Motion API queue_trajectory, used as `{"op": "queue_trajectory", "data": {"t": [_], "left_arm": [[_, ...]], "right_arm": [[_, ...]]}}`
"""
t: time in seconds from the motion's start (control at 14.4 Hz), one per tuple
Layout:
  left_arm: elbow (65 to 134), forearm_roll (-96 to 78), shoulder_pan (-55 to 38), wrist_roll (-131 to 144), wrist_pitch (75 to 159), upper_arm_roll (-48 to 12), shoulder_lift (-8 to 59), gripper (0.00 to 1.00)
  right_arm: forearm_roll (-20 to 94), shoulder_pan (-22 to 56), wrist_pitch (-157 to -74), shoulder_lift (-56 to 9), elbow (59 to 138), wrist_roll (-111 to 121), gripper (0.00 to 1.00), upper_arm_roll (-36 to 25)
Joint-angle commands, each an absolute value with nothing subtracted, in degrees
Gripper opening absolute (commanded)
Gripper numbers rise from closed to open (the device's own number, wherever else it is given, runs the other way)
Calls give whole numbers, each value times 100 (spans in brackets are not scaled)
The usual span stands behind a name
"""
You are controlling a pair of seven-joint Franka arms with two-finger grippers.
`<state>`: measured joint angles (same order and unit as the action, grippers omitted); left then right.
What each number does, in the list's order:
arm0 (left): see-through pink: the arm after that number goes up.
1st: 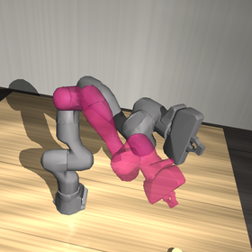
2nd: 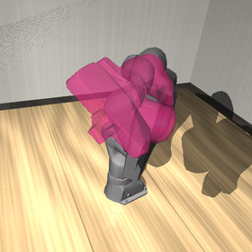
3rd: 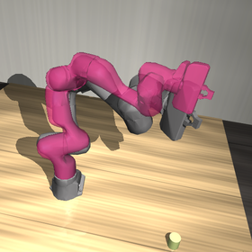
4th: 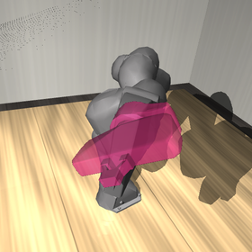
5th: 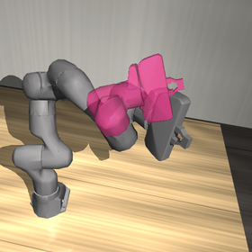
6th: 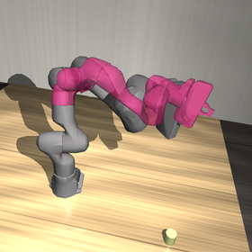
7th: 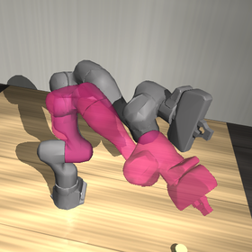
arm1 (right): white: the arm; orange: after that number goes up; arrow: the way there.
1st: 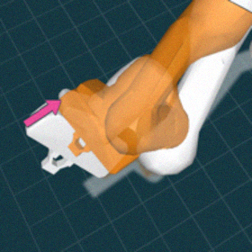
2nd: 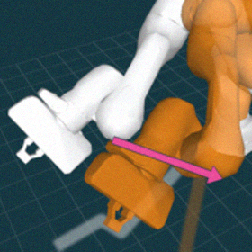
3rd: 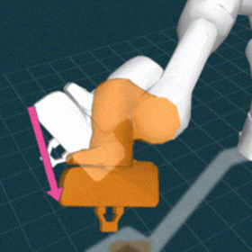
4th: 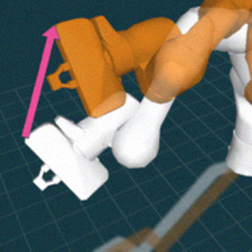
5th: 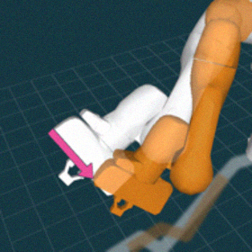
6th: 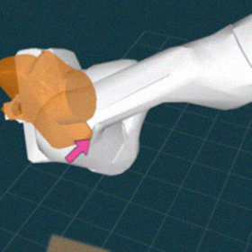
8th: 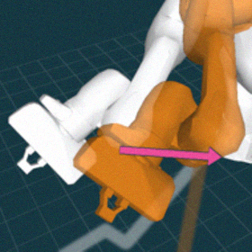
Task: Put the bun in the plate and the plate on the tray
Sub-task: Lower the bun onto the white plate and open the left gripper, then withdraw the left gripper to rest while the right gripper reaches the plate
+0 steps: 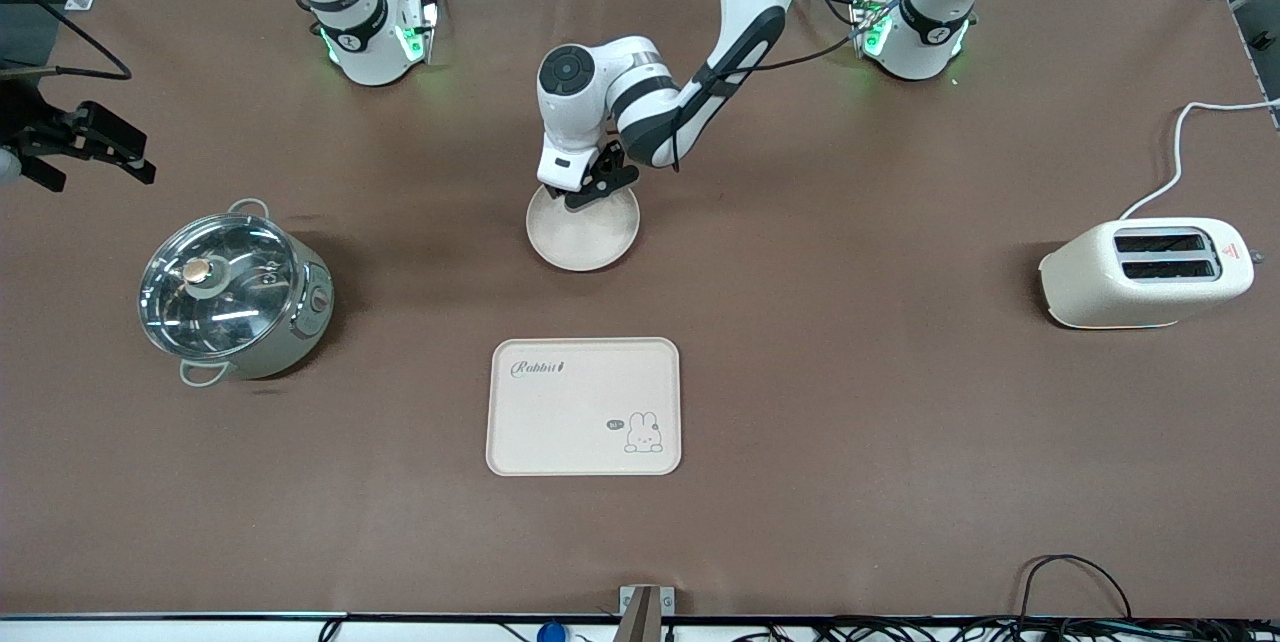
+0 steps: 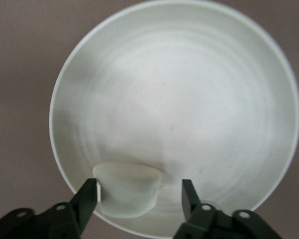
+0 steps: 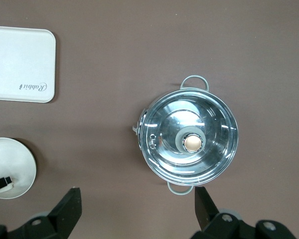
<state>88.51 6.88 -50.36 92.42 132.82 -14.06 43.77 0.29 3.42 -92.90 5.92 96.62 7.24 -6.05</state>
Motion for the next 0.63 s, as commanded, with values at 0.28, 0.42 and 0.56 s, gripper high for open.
{"op": "queue_trajectory", "data": {"t": [0.28,0.42,0.56], "left_arm": [[8692,1248,-3949,8415,12395,-1195,3158,100],[8692,1248,-3387,7450,11956,-1195,2736,100],[8605,1248,-2833,6570,11394,-1195,2349,100]], "right_arm": [[26,325,-9229,659,9729,712,100,-554],[26,334,-9167,659,9729,712,100,-545],[35,351,-9115,659,9729,712,100,-519]]}}
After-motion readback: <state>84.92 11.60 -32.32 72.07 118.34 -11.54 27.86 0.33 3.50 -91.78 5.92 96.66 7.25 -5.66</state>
